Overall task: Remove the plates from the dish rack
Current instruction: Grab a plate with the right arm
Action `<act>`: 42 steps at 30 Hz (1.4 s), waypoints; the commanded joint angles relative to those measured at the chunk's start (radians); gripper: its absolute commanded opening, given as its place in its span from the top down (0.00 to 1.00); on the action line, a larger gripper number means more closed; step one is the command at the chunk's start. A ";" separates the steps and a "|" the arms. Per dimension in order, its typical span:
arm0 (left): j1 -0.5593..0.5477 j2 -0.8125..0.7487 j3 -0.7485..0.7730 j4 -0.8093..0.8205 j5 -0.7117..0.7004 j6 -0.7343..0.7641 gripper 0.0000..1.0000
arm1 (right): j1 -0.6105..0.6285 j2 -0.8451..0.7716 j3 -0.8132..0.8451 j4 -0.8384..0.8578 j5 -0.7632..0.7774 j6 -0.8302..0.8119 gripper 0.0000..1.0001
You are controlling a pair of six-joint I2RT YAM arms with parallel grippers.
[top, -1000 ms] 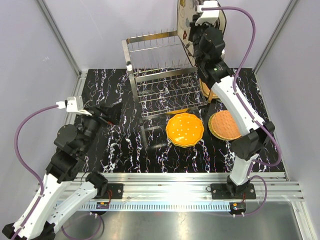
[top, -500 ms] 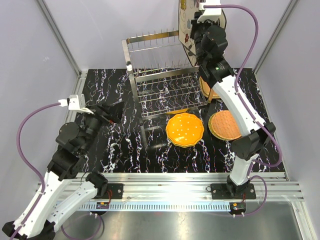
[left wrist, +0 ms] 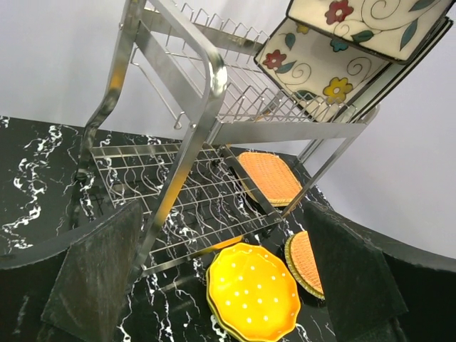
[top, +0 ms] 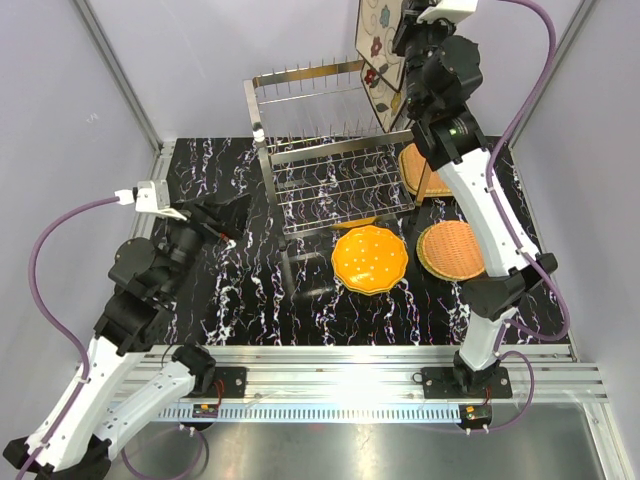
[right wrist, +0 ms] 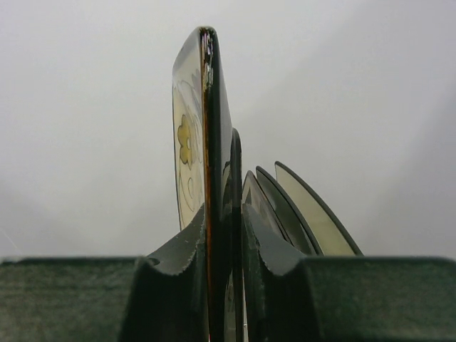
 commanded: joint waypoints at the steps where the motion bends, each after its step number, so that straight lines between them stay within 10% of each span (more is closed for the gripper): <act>1: 0.003 0.026 0.051 0.076 0.044 0.016 0.01 | -0.004 -0.065 0.115 0.195 -0.034 0.084 1.00; 42: 0.226 0.430 0.352 0.395 0.544 -0.472 0.01 | -0.003 -0.225 0.311 -0.417 -0.242 0.678 1.00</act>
